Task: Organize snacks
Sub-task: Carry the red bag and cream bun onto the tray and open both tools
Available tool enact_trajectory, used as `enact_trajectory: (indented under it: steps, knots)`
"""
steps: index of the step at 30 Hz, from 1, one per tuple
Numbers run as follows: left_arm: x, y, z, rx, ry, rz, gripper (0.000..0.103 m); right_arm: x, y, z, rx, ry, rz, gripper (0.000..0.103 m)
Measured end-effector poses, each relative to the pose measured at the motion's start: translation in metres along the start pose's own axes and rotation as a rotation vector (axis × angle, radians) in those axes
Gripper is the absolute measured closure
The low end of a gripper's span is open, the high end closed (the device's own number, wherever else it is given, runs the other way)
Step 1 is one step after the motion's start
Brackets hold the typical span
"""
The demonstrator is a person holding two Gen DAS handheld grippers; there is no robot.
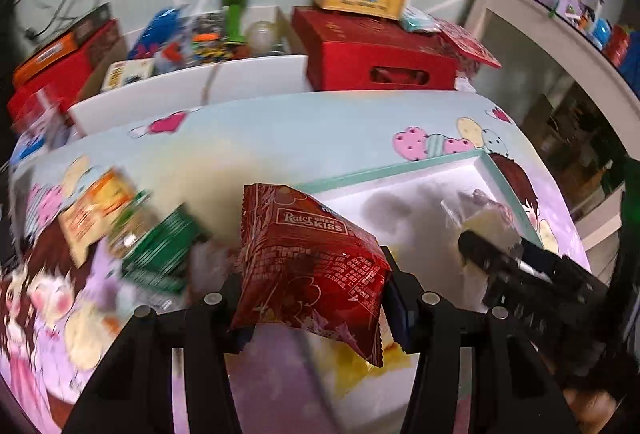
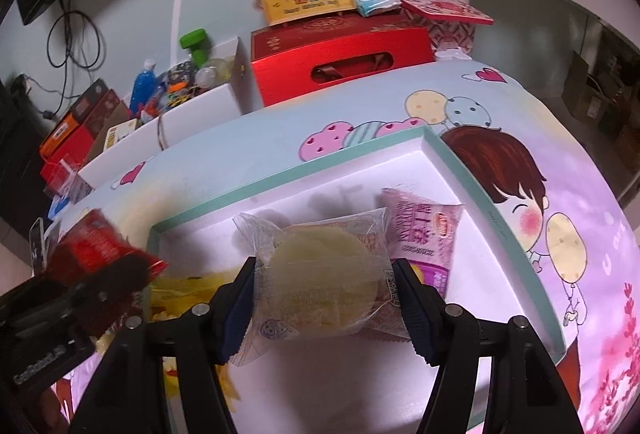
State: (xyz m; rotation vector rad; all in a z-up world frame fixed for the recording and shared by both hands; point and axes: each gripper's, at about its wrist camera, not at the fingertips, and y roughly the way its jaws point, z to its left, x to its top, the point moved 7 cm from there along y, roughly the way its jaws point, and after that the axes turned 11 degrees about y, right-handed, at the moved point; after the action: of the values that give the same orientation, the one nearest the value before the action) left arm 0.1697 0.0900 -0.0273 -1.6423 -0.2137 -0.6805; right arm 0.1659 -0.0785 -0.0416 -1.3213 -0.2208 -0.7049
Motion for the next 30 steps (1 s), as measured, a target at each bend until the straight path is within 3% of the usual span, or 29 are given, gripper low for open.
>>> enact_trajectory:
  steps: [6, 10, 19, 21, 24, 30]
  knots:
    - [0.014, 0.023, -0.021, -0.043, 0.032, 0.023, 0.048, 0.004, 0.000, -0.008, -0.033, 0.011, -0.006, 0.034]
    - [0.012, 0.026, -0.018, -0.011, 0.025, 0.037, 0.039, 0.004, -0.001, -0.010, -0.028, 0.025, 0.002, 0.032]
    - [0.008, 0.012, -0.004, -0.005, -0.017, 0.008, 0.035, 0.002, -0.004, -0.009, -0.047, 0.013, 0.009, 0.031]
    - [0.007, 0.011, -0.001, 0.004, -0.022, 0.009, 0.034, 0.002, -0.002, -0.009, -0.046, 0.012, 0.011, 0.024]
    - [0.004, 0.008, 0.006, 0.038, -0.030, 0.005, 0.018, 0.004, -0.003, -0.011, -0.070, 0.006, -0.009, 0.009]
    - [-0.002, 0.003, 0.022, 0.101, -0.056, -0.013, 0.013, 0.005, -0.003, -0.014, -0.106, -0.006, -0.025, 0.000]
